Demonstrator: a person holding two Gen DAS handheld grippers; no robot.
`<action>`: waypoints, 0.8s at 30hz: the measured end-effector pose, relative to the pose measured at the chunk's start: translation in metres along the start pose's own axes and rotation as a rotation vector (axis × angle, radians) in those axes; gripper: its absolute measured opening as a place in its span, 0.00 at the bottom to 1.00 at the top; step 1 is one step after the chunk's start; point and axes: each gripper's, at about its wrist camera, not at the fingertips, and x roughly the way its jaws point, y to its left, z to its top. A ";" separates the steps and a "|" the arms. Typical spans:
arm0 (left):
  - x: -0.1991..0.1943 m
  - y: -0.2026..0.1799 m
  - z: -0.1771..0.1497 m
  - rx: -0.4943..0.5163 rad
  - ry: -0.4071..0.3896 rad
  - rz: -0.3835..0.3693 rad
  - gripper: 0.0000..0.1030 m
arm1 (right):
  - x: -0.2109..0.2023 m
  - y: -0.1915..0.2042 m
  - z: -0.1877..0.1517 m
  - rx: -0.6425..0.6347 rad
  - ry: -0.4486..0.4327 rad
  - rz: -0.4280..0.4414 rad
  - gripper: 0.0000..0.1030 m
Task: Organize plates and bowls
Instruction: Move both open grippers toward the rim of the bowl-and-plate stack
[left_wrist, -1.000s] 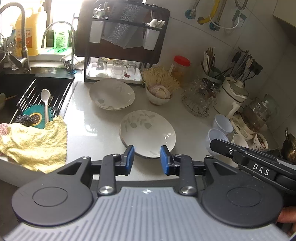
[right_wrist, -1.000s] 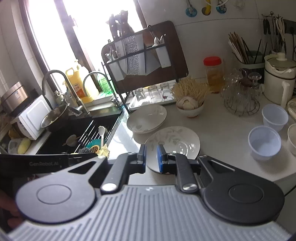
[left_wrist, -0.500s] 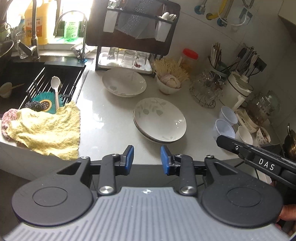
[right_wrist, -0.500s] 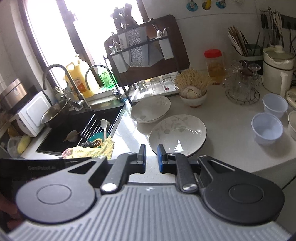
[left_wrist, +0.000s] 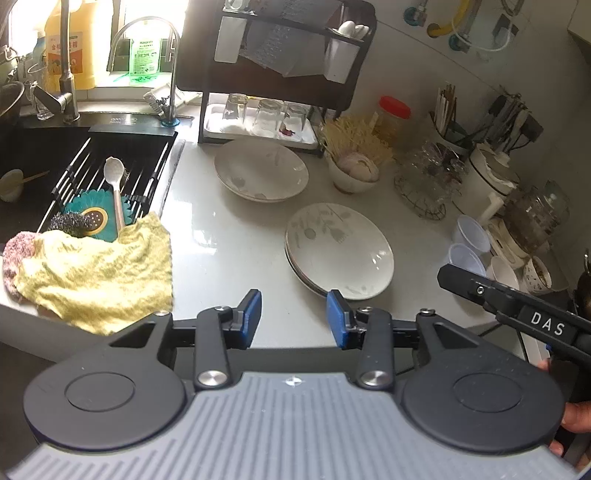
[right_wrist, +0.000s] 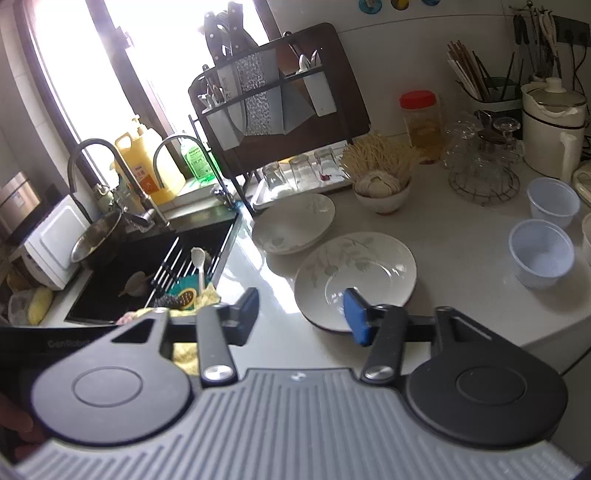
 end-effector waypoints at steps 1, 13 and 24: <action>0.001 0.002 0.005 -0.002 -0.004 -0.001 0.43 | 0.006 0.000 0.004 0.001 0.000 -0.001 0.53; 0.056 0.039 0.063 -0.030 0.034 0.040 0.45 | 0.079 -0.004 0.037 0.049 0.047 0.013 0.53; 0.138 0.077 0.128 -0.076 0.097 0.088 0.45 | 0.178 -0.021 0.072 0.089 0.154 0.015 0.53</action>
